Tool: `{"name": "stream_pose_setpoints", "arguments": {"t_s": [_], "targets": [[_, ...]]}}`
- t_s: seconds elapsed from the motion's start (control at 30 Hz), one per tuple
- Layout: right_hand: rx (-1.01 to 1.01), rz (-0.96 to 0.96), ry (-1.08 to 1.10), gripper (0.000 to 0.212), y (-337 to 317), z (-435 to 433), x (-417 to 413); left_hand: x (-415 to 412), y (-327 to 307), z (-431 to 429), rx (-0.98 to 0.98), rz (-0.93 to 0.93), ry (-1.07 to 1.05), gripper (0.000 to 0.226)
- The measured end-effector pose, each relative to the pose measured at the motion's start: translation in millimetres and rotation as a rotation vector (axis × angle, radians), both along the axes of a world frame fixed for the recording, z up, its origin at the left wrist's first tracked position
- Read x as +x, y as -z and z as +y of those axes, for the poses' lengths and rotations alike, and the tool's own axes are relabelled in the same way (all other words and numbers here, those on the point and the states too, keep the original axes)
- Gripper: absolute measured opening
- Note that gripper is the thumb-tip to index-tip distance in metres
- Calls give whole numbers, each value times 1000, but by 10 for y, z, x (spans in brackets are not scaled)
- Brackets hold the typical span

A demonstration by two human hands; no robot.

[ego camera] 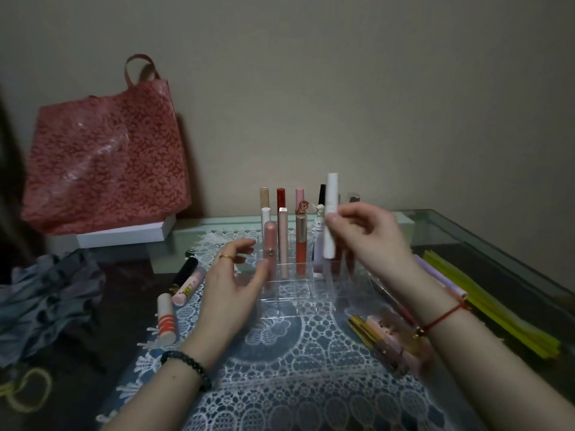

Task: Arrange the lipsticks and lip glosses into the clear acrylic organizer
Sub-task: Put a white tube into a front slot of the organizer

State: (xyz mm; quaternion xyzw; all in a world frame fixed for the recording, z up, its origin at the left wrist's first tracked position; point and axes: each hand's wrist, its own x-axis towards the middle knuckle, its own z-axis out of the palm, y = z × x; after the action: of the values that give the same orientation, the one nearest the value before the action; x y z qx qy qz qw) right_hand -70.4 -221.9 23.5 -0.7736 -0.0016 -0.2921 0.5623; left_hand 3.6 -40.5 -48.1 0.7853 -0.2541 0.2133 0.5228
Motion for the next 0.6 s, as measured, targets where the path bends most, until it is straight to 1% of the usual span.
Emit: {"name": "stream_pose_setpoints", "arguments": {"t_s": [0.07, 0.13, 0.23, 0.37, 0.5, 0.6], "targets": [[-45, 18, -36, 7, 78, 125, 84, -50, -33, -12, 6, -41, 12, 26], [-67, 26, -50, 5, 162, 208, 163, -94, -47, -32, 31, -75, 28, 26], [-74, 22, -56, 7, 269, 281, 231, -140, -28, -58, 84, -77, 58, 29], [-105, 15, -13, 11, 365, 305, 268, -167, 11, -70, 157, -75, 70, 39], [-80, 29, -49, 13, 409, 334, 294, -163, 10, -76, 219, -66, 65, 41], [-98, 45, -51, 11, 445, 339, 318, -156, 29, -70, 252, -66, 62, 41]]}}
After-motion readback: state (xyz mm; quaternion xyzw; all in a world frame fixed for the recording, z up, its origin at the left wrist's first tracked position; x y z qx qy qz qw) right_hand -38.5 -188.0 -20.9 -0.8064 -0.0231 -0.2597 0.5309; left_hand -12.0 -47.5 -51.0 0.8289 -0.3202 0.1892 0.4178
